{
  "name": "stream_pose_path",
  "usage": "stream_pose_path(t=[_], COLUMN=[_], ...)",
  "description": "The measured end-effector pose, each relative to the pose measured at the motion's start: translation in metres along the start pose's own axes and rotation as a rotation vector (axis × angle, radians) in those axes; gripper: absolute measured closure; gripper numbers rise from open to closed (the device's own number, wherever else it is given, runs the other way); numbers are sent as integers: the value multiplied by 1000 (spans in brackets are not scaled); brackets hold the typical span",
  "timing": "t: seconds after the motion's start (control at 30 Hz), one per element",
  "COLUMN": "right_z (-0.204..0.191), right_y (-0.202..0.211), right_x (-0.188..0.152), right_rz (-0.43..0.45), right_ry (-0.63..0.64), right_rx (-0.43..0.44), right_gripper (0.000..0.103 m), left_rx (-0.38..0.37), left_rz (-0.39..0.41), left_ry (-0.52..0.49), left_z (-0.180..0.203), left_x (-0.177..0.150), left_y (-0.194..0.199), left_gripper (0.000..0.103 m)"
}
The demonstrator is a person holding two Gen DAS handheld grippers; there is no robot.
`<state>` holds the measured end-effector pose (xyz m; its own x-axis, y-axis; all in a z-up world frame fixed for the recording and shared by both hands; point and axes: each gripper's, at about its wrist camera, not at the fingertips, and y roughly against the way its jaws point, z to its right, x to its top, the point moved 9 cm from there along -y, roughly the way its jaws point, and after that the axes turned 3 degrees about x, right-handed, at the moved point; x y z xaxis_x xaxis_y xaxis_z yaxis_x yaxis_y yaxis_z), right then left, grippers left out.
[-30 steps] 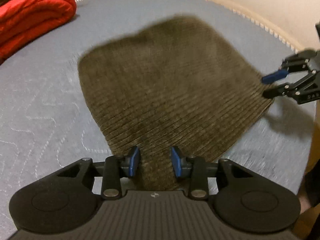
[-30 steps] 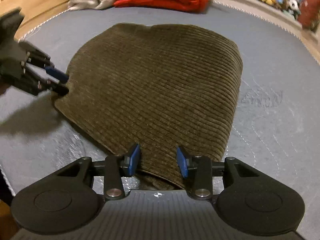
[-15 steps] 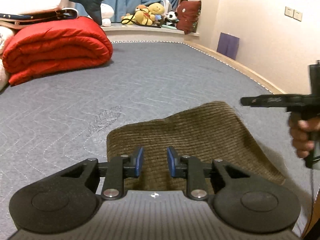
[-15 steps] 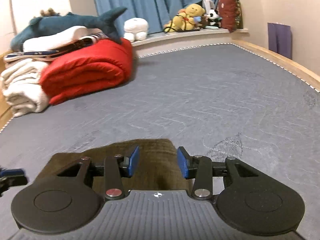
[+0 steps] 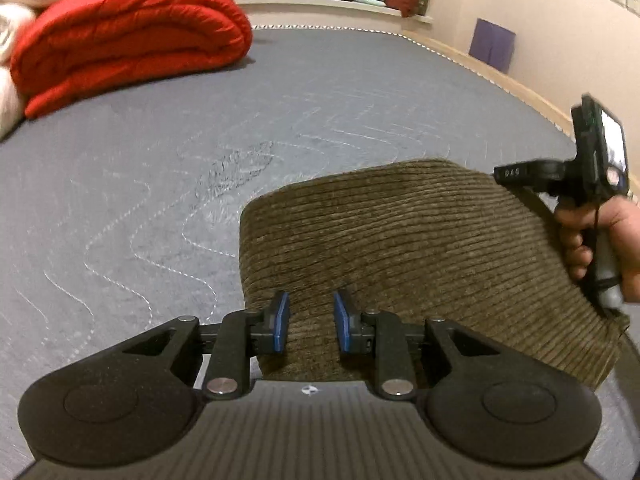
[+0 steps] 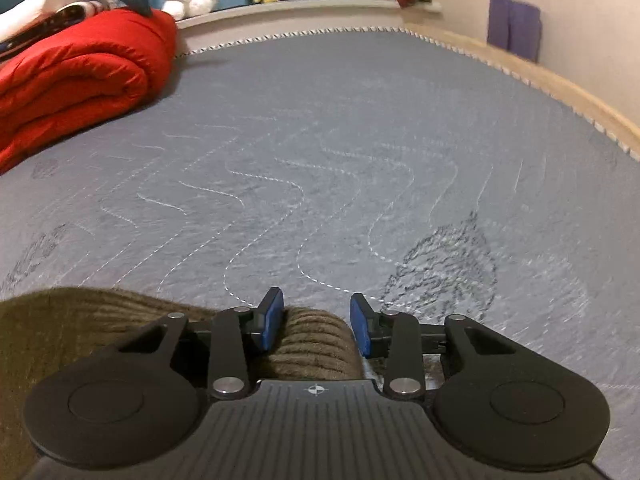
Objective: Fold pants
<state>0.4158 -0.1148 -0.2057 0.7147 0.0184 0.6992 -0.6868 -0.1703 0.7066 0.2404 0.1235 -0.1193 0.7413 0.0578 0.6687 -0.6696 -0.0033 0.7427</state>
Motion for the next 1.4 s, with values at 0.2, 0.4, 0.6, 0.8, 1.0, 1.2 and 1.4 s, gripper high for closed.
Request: stream_pose_path(t=[0.2,0.4,0.6,0.8,1.0,1.2,1.4], right_z=[-1,10,-3,-4,15,6,-27], right_y=[-3,45,126,169,180,244,325], right_x=[3,14,7,-67,-114,-81,-74], right_rz=[-3,53,117,-38,-189,-85,109], right_ry=[-8,-62,116,308,339,180,89], right_rx=[-22,5,98,183,108,90,110], right_gripper=[64,46,40,40,39,17,1], left_rx=[-37,-8,-51,-17,65,114,161], left_rz=[-12,23,91,-65,-157,51,136], left_ry=[53,32,1,-72,-98,-39,64], left_z=[-6,3,10,11,19,51,70], left_x=[-2,7,12,-23,-46,-19,-22], left_y=[2,27,61,54,66,147,201], left_gripper=[73,67,66,66,54,11,1])
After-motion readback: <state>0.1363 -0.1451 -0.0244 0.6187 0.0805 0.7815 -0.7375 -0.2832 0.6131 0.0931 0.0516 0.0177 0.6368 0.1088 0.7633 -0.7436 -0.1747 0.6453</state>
